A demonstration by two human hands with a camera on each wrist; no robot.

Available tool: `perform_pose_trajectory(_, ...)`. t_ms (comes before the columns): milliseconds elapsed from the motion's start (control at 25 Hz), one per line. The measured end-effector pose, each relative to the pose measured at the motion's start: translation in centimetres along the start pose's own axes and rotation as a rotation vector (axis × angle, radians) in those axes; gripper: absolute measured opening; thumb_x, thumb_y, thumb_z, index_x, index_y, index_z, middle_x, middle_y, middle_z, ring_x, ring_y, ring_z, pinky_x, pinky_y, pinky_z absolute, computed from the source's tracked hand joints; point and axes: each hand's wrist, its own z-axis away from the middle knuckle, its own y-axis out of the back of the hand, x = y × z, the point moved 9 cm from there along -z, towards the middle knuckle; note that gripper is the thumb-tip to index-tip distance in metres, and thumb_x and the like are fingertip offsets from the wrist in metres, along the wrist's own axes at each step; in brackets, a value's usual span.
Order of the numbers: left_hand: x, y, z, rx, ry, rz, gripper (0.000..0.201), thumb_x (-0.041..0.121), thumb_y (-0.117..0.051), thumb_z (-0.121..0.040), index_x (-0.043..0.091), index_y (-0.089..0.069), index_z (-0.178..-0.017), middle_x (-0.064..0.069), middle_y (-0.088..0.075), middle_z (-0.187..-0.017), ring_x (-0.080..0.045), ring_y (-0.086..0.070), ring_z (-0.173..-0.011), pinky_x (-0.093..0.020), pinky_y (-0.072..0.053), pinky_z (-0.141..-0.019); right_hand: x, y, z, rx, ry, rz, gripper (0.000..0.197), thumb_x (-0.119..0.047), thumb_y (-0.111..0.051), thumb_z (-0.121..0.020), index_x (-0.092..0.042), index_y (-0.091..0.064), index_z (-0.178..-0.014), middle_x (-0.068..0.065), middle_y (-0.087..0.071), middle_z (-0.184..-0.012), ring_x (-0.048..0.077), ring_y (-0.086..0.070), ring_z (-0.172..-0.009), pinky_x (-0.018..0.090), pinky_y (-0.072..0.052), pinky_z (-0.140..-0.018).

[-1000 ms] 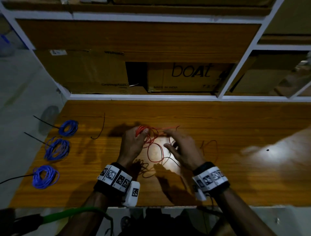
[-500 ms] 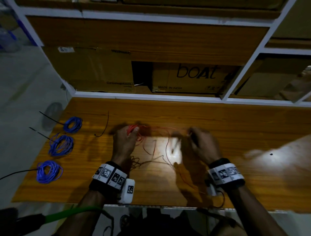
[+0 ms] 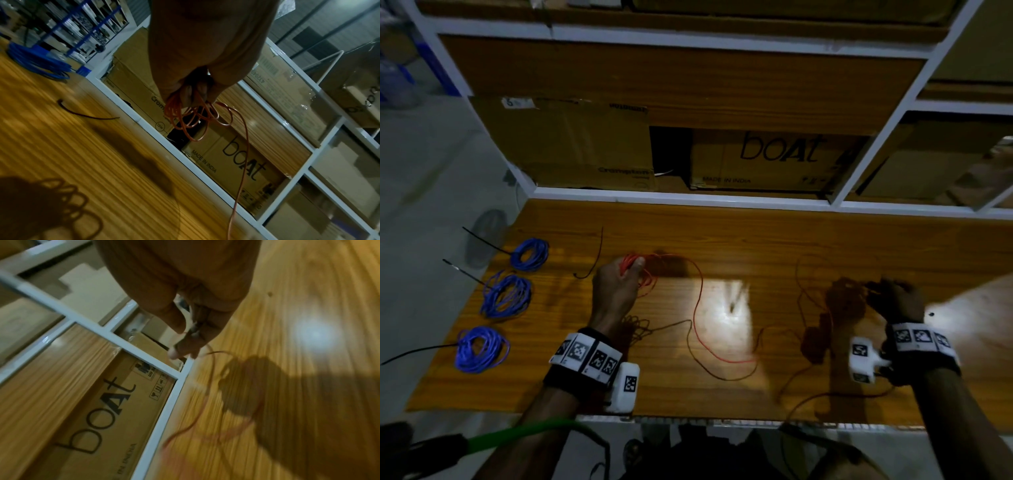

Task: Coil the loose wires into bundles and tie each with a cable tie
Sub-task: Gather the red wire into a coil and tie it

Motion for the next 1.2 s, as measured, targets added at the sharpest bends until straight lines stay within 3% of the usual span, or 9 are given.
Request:
perform_pose_trajectory(120, 0.2, -1.6, 0.6, -0.027, -0.005, 0.025, 0.015, 0.024, -0.060, -0.099, 0.024, -0.064, -0.085, -0.004, -0.069, -0.082, -0.015, -0.064, -0.072, -0.024, -0.047, -0.059, 0.7, -1.9, 1.6, 0.008, -0.033, -0.074, 0.058, -0.018, -0.060, -0.099, -0.009, -0.033, -0.150, 0.015, -0.060, -0.132, 0.024, -0.070, -0.081, 0.042, -0.057, -0.081)
perform_pose_trajectory(200, 0.6, -2.5, 1.1, -0.043, -0.020, 0.043, 0.014, 0.023, -0.062, -0.098, 0.015, -0.067, -0.088, -0.005, -0.068, -0.080, -0.013, -0.062, -0.069, -0.021, -0.044, -0.057, -2.7, -4.0, 4.6, 0.000, 0.254, 0.104, 0.055, -0.029, -0.059, -0.101, -0.016, -0.035, -0.148, 0.011, -0.062, -0.125, 0.031, -0.070, -0.083, 0.047, -0.057, -0.078)
perform_pose_trajectory(320, 1.2, -4.1, 2.2, -0.100, -0.037, 0.110, 0.009, 0.022, -0.065, -0.096, 0.020, -0.069, -0.088, 0.003, -0.069, -0.079, -0.012, -0.065, -0.073, -0.022, -0.046, -0.061, -7.8, -11.2, 13.4, -0.284, 0.718, 0.398, 0.033, -0.036, -0.057, -0.100, -0.026, -0.054, -0.132, -0.005, -0.066, -0.112, 0.010, -0.070, -0.076, 0.037, -0.059, -0.062)
perform_pose_trajectory(440, 1.5, -5.2, 3.0, -0.141, -0.048, 0.143, 0.007, 0.023, -0.067, -0.095, 0.021, -0.071, -0.089, 0.000, -0.072, -0.081, -0.017, -0.069, -0.079, -0.029, -0.054, -0.065, -9.6, -18.3, 20.5, -0.564, 0.890, 0.497, 0.038, -0.045, -0.054, -0.098, -0.025, -0.058, -0.131, -0.014, -0.061, -0.119, -0.004, -0.063, -0.091, 0.021, -0.056, -0.072)
perform_pose_trajectory(520, 1.7, -5.7, 3.4, -0.153, -0.036, 0.162, 0.007, 0.025, -0.068, -0.095, 0.019, -0.072, -0.094, -0.002, -0.074, -0.085, -0.018, -0.071, -0.082, -0.033, -0.057, -0.069, -9.2, -21.2, 22.3, -0.664, 0.886, 0.520, 0.037, -0.044, -0.052, -0.101, -0.023, -0.061, -0.130, -0.011, -0.066, -0.121, 0.000, -0.062, -0.095, 0.025, -0.056, -0.077)
perform_pose_trajectory(640, 1.7, -6.1, 3.7, -0.147, -0.026, 0.150, 0.010, 0.025, -0.069, -0.094, 0.018, -0.073, -0.100, 0.000, -0.074, -0.089, -0.015, -0.071, -0.084, -0.031, -0.057, -0.070, -8.1, -23.0, 23.3, -0.752, 0.823, 0.500, 0.026, -0.034, -0.050, -0.104, -0.019, -0.071, -0.104, -0.009, -0.073, -0.090, 0.006, -0.067, -0.078, 0.033, -0.057, -0.067)
perform_pose_trajectory(840, 0.9, -5.1, 3.9, -0.072, -0.026, 0.112, 0.014, 0.027, -0.071, -0.093, 0.017, -0.074, -0.102, 0.002, -0.073, -0.091, -0.012, -0.069, -0.086, -0.029, -0.056, -0.072, -5.6, -22.5, 23.3, -0.828, 0.640, 0.458, 0.017, -0.026, -0.056, -0.102, -0.020, -0.071, -0.098, -0.006, -0.074, -0.083, 0.001, -0.069, -0.078, 0.026, -0.059, -0.074)
perform_pose_trajectory(1080, 0.5, -5.2, 4.4, -0.134, -0.018, 0.143, 0.003, 0.030, -0.073, -0.090, 0.031, -0.070, -0.091, 0.005, -0.074, -0.087, -0.006, -0.069, -0.081, -0.025, -0.055, -0.070, -5.2, -21.7, 24.9, -0.723, 0.676, 0.389, 0.012, -0.021, -0.064, -0.098, -0.016, -0.075, -0.095, -0.007, -0.075, -0.077, 0.002, -0.071, -0.072, 0.028, -0.061, -0.068)
perform_pose_trajectory(1200, 0.1, -5.1, 4.3, -0.161, 0.023, 0.180, 0.006, 0.028, -0.074, -0.089, 0.029, -0.071, -0.095, 0.004, -0.074, -0.090, -0.006, -0.070, -0.084, -0.021, -0.052, -0.070, -5.4, -22.2, 25.4, -0.691, 0.769, 0.473, 0.011, -0.027, -0.067, -0.095, -0.020, -0.075, -0.090, -0.009, -0.073, -0.073, 0.002, -0.069, -0.066, 0.031, -0.060, -0.065)
